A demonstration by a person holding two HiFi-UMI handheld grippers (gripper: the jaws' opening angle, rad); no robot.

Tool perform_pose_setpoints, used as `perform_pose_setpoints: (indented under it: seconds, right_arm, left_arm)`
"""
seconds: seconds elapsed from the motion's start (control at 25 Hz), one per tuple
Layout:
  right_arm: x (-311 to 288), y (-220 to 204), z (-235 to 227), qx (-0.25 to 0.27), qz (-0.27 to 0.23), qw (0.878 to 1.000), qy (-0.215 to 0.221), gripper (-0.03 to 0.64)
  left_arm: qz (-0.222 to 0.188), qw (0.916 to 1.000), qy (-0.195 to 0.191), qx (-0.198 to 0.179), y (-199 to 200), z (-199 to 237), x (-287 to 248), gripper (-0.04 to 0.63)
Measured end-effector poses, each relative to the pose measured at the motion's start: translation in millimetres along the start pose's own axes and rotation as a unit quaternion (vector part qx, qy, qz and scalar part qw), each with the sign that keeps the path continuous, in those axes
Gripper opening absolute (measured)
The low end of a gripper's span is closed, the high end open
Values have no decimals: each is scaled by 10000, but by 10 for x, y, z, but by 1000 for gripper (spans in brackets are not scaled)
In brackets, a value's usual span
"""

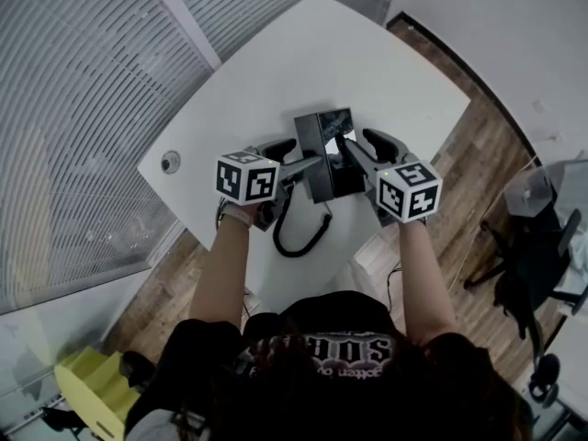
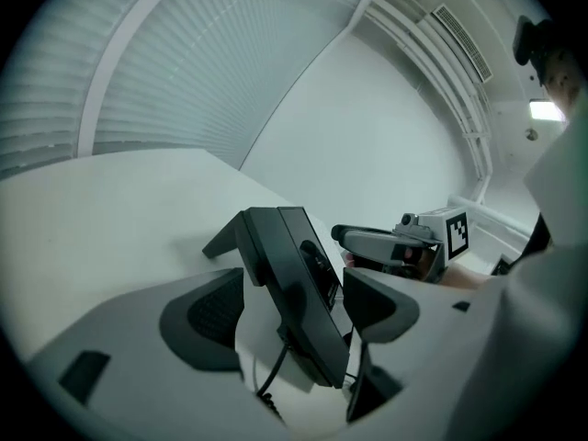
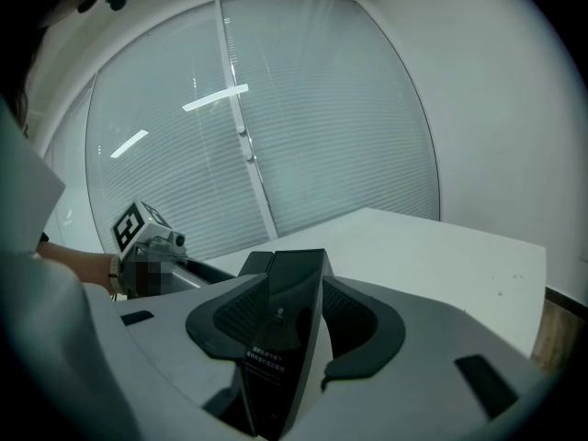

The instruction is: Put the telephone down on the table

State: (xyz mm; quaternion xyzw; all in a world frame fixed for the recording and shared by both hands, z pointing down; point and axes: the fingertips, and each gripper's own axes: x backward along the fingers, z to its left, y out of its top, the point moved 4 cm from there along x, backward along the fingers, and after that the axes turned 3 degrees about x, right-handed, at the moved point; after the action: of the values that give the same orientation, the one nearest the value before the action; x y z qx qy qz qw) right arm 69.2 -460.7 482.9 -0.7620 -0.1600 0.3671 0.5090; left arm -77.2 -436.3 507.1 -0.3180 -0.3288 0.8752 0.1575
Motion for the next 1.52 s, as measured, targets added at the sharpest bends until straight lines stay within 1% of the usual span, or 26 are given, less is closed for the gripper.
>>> perform_pose_setpoints:
  seconds: [0.12,0.24,0.32,0.36,0.4,0.48,0.6,0.68,0.76,0.84,0.96,1.12,1.32,1.44,1.52]
  right_arm:
    - [79,79,78,89,-78,9999,-69,196]
    - [159,146,160,176,-155,9996,-165,196]
    - [214,176,220,167,-234,9994,-214,192]
    - [245,189,252,146,-299,9992,-224,182]
    - [277,199,285,118,-375,9990,-232,165]
    - [348,207,348,85,-493,9983,-286,138]
    - [474,216,435,129,-595,9972,-441,106]
    - [562,240,497,141,-700,9961,-520,90]
    - [642,273,566,201,-798,9948,-592,80]
    - [724,297,632,338,-845,9933,-706,71]
    - [857,326,716,547,-910,9900,-929,57]
    - [1004,364,840,656,-1068,9860,-1096,48]
    - [1176,436,976,813,-1250,9808,-1257,41]
    - [1255,469,1050,941,-1328,9774,-1350,37]
    - [1306,485,1092,994,-1383,9751,-1422,34]
  left_arm:
    - [-258,9983,301,-420,60,-168,164,334]
    - [-613,9924,598,-882,157,-372,311,315]
    - [-846,9872,843,-1056,187,-478,386,270]
    - [-943,9846,974,-1100,181,-514,406,220]
    - [-1031,9825,1085,-1111,163,-543,418,191]
    - [-1202,9795,1223,-1056,123,-601,439,144]
    - [-1499,9746,1345,-978,117,-739,515,100]
    - [-1674,9694,1458,-1053,128,-844,584,80]
    - [-1809,9627,1607,-1211,135,-931,655,53]
    - [-1906,9560,1750,-1386,136,-1009,723,44]
    - [-2057,9467,1926,-1560,132,-1095,831,10]
    - [-2205,9342,2182,-1762,89,-1174,981,3]
    - [-2221,9305,2279,-1812,25,-1313,1083,3]
    - [-2228,9329,2189,-1792,5,-1369,1117,3]
    - [-2230,9326,2202,-1790,-7,-1400,1156,3]
